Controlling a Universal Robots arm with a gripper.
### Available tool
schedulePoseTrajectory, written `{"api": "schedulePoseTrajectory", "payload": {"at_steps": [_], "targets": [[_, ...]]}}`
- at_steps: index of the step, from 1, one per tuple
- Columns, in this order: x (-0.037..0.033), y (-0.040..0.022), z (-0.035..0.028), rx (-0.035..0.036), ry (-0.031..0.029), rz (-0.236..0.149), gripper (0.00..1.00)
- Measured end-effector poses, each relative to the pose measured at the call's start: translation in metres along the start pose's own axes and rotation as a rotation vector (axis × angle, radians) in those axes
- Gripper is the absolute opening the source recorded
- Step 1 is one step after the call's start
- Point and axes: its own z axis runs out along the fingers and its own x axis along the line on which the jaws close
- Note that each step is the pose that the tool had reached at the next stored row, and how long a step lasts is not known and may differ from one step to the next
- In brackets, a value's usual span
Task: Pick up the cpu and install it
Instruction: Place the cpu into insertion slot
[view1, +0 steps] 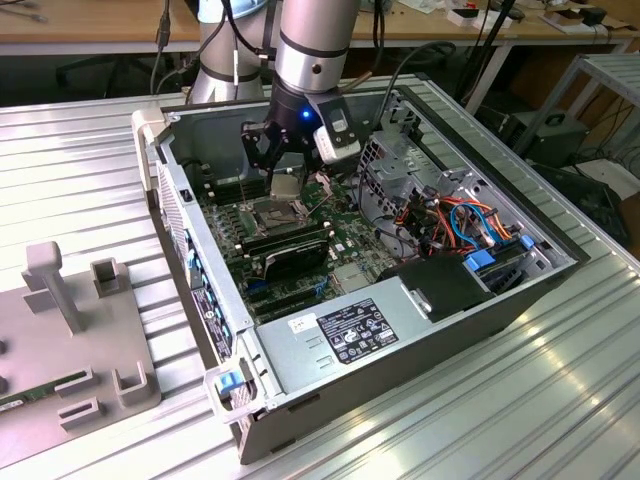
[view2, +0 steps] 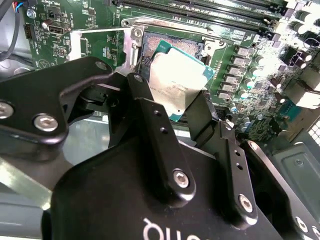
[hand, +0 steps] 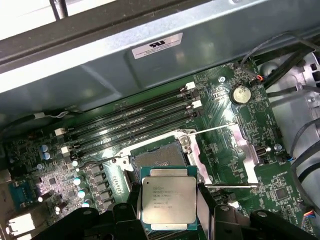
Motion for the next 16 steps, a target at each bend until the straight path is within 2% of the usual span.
{"api": "schedulePoseTrajectory", "payload": {"at_steps": [4,5,7,9,13,16], "targets": [[0.0,0.0,0.0,0.0,0.0,0.001,0.54],[0.0,0.0,0.0001,0.0,-0.0005,0.012,0.54],[0.0,0.0,0.0003,0.0,-0.002,0.056,0.54],[0.0,0.0,0.0006,0.0002,-0.0042,0.116,0.54],[0.0,0.0,0.0009,0.0002,-0.0067,0.185,0.54],[0.0,0.0,0.0012,0.0003,-0.0091,0.251,0.54]]}}
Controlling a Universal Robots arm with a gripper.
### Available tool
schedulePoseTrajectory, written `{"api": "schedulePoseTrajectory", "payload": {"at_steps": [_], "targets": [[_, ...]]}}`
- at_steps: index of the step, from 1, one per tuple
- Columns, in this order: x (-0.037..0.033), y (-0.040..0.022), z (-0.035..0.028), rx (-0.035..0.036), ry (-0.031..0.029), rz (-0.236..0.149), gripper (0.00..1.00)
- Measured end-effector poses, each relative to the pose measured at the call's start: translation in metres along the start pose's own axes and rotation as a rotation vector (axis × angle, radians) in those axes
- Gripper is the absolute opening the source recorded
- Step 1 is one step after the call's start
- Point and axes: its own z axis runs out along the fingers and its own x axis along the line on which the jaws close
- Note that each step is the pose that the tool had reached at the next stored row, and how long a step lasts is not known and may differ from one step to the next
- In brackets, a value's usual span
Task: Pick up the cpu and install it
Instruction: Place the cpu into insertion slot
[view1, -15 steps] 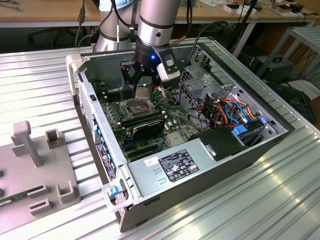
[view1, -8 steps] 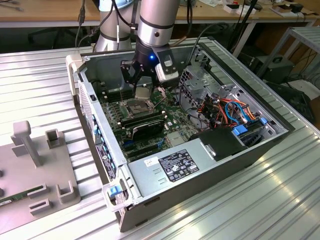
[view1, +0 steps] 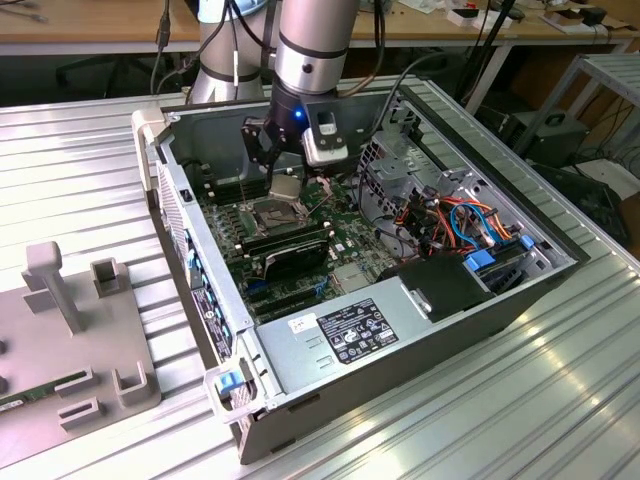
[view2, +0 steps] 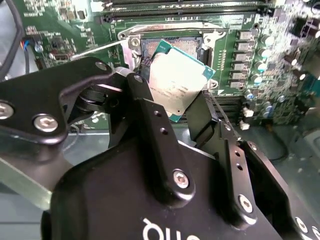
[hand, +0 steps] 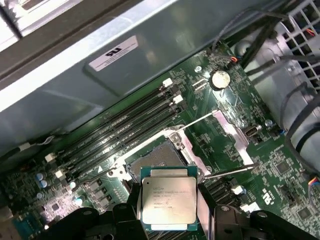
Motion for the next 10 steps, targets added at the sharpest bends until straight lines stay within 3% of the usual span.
{"api": "schedulePoseTrajectory", "payload": {"at_steps": [2,10], "targets": [[0.0,0.0,0.0001,0.0,-0.0012,0.034,0.54],[0.0,0.0,0.0001,0.0,-0.0014,0.038,0.54]]}}
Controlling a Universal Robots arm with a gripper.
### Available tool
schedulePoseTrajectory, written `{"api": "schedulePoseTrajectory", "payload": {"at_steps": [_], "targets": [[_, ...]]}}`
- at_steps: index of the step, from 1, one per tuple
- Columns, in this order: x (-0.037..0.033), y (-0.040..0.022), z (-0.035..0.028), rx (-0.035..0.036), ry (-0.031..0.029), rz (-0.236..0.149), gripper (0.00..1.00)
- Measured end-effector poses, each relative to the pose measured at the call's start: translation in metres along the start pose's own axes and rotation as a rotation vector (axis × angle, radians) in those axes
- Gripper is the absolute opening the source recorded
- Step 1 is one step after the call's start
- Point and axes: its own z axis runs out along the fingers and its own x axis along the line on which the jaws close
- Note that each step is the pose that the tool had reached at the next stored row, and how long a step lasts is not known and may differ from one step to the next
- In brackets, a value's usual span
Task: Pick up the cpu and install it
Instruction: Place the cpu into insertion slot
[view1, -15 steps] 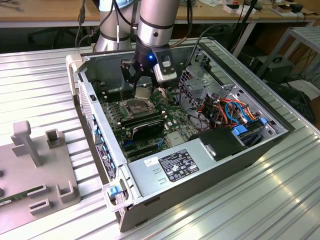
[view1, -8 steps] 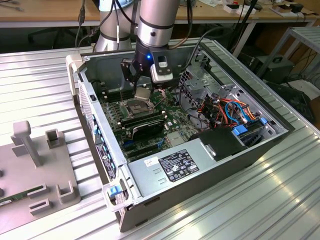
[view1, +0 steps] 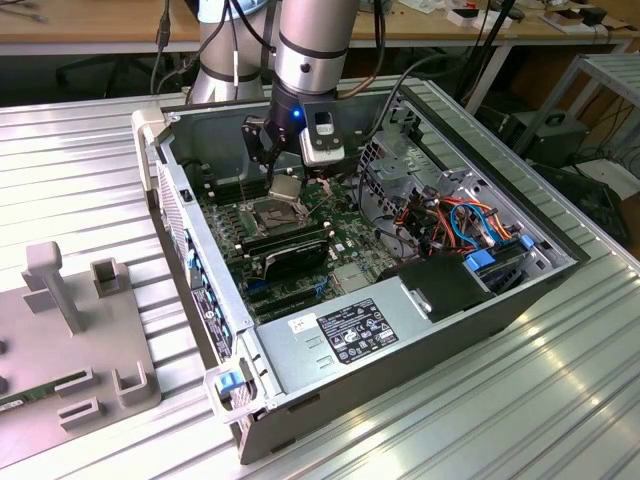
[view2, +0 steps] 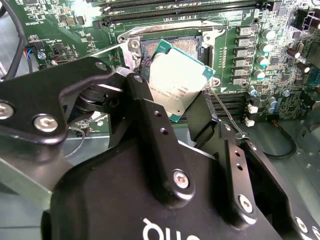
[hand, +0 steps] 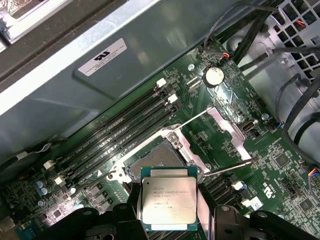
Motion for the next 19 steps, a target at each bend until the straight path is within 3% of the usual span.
{"api": "schedulePoseTrajectory", "payload": {"at_steps": [6,8,12,17,19], "targets": [[0.0,0.0,0.0,0.0,-0.0001,0.003,0.54],[0.0,0.0,0.0006,0.0001,-0.0022,0.06,0.54],[0.0,0.0,0.0011,0.0002,-0.0049,0.137,0.54],[0.0,0.0,0.0012,0.0002,-0.0054,0.145,0.54],[0.0,0.0,0.0018,0.0001,-0.0067,0.184,0.54]]}}
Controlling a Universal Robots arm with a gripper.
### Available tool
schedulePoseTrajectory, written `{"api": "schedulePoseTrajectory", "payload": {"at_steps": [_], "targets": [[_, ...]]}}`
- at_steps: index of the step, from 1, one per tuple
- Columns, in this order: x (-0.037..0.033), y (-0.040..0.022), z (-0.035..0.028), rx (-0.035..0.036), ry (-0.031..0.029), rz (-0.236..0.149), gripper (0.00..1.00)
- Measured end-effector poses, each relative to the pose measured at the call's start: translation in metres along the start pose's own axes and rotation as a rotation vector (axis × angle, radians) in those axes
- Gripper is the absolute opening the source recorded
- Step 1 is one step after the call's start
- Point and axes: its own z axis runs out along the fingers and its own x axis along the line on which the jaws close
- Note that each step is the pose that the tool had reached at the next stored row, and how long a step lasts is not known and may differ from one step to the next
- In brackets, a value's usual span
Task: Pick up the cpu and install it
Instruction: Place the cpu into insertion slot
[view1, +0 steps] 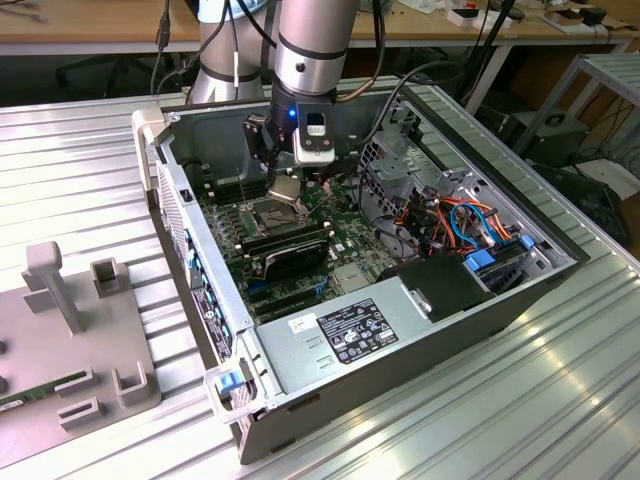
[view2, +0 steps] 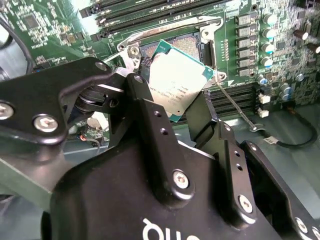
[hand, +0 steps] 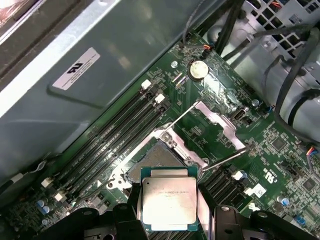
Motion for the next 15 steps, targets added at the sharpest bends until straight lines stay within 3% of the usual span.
{"api": "schedulePoseTrajectory", "payload": {"at_steps": [4,10,15], "targets": [[0.0,0.0,0.0013,0.0001,-0.0036,0.097,0.54],[0.0,-0.0001,0.003,0.0003,-0.0078,0.214,0.54],[0.0,-0.0002,0.0049,0.0005,-0.0129,0.351,0.54]]}}
